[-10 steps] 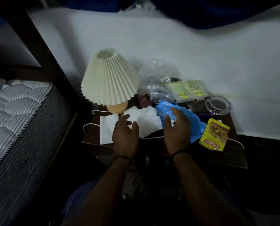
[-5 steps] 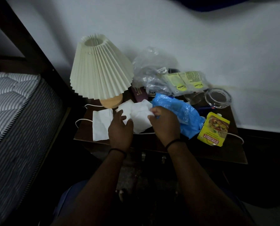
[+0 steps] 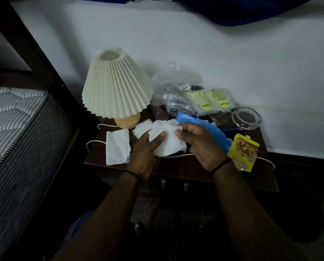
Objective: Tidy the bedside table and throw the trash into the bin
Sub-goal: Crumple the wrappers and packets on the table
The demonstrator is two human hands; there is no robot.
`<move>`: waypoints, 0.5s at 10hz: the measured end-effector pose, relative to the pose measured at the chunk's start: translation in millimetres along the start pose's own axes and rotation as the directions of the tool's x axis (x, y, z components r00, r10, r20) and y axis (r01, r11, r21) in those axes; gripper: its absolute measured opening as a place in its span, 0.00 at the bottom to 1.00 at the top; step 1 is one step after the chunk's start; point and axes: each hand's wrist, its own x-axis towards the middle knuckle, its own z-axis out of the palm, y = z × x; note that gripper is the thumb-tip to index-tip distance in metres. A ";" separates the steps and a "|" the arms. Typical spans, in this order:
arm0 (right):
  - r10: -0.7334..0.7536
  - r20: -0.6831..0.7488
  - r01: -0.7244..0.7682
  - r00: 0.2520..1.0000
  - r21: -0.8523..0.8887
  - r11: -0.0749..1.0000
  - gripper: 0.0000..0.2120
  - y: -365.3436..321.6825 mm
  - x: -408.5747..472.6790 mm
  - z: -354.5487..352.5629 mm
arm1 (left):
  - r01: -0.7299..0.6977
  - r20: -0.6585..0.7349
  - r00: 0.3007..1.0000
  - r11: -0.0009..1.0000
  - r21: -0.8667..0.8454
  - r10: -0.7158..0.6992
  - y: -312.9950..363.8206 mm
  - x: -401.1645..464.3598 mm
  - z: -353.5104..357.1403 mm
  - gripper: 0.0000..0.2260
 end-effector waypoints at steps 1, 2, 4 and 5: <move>-0.115 -0.140 0.085 0.983 -0.202 0.976 0.02 -4.6 -4.4 2.7 | -0.043 -0.116 0.992 0.995 0.091 0.053 0.1 -1.0 0.6 0.13; -0.328 -0.410 0.119 0.851 -0.457 0.881 0.01 1.3 -5.2 -13.7 | -0.052 -0.179 0.980 0.985 0.167 0.082 -3.2 2.0 -3.7 0.14; -0.403 -0.570 -0.306 0.716 -0.775 0.552 0.16 23.4 1.1 -68.1 | 0.002 -0.069 0.997 0.949 0.315 0.020 -1.9 -1.5 1.0 0.13; -0.337 -0.603 -0.422 0.723 -0.772 0.476 0.17 23.5 5.2 -67.6 | -0.013 -0.065 0.997 0.954 0.301 0.034 -0.6 -4.8 -0.3 0.11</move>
